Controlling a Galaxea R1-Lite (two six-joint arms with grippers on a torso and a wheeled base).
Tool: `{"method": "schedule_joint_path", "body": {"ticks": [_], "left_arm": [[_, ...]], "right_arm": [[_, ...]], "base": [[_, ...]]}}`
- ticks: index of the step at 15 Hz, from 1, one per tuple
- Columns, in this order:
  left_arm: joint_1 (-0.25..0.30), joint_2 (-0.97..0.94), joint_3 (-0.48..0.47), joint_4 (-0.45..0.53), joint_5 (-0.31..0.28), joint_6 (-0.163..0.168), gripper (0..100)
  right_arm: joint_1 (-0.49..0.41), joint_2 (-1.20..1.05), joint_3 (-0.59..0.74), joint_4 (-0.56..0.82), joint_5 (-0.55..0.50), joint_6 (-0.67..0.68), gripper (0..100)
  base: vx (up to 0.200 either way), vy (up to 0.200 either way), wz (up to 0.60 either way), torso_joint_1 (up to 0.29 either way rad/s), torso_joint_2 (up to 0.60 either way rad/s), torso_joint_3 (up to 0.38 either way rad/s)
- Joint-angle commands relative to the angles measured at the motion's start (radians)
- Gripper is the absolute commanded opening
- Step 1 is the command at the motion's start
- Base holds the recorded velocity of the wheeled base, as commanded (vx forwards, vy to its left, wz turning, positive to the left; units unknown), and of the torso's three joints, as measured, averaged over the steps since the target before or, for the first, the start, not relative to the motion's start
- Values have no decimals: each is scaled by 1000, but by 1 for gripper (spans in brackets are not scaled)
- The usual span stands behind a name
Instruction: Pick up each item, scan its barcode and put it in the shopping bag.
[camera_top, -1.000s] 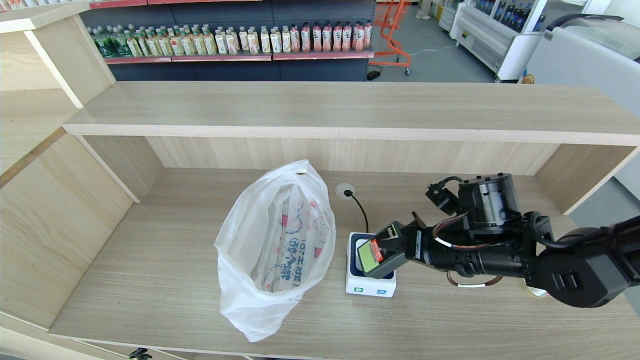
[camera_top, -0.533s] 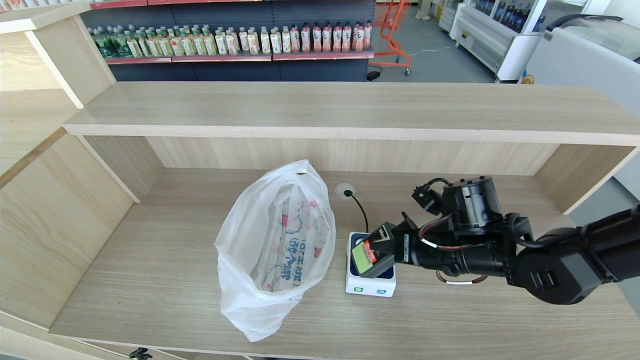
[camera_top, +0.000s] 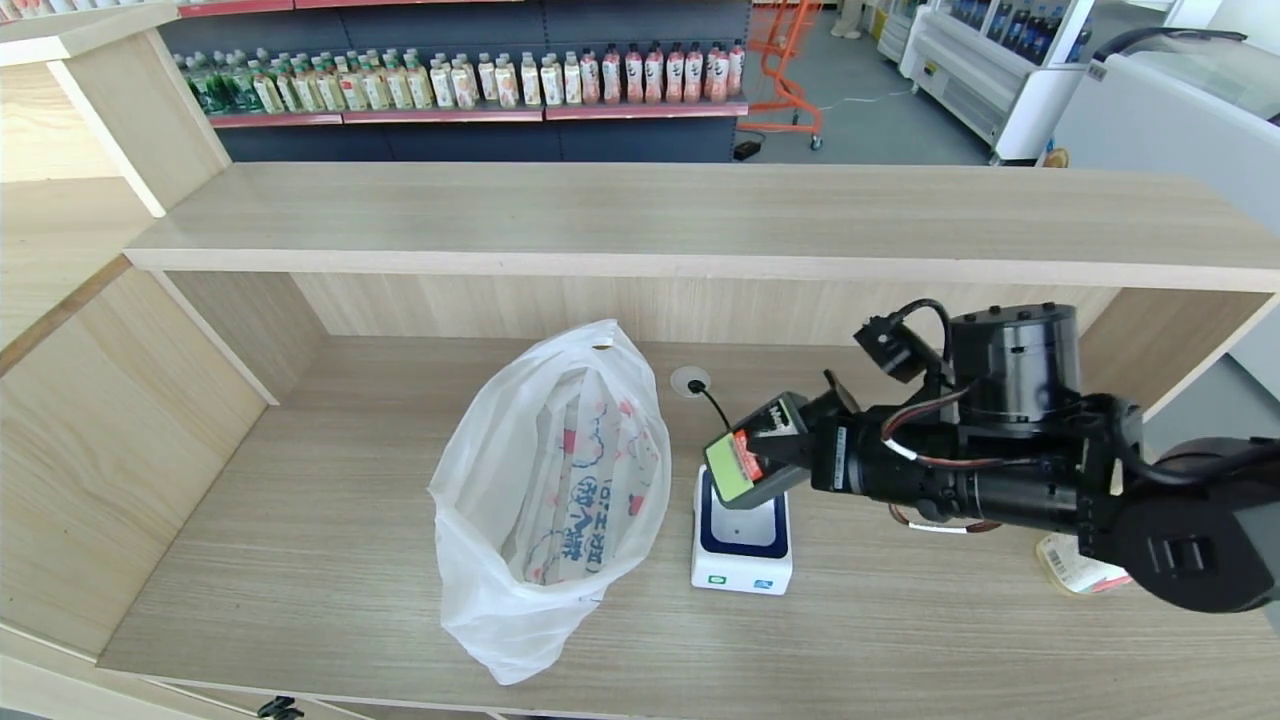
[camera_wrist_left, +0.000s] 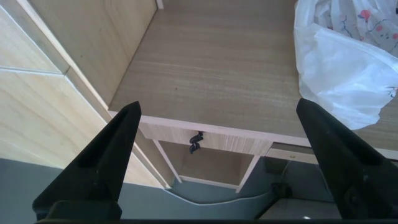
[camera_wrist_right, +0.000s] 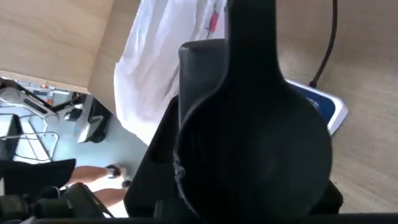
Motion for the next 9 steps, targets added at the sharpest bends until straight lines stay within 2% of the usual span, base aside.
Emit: {"method": "schedule_joint_path", "body": {"ticks": [1, 3, 9], "left_arm": [[0, 1, 0, 0, 1, 0, 100], [0, 1, 0, 0, 1, 0, 100], [0, 1, 0, 0, 1, 0, 100]], "right_arm": [[0, -195, 34, -24, 14, -199, 0], [-86, -236, 133, -35, 15, -443, 0], [-91, -345, 245, -29, 15, -448, 0]], "base": [[0, 0, 0, 0, 0, 0], [0, 0, 0, 0, 0, 0], [0, 0, 0, 0, 0, 0]]}}
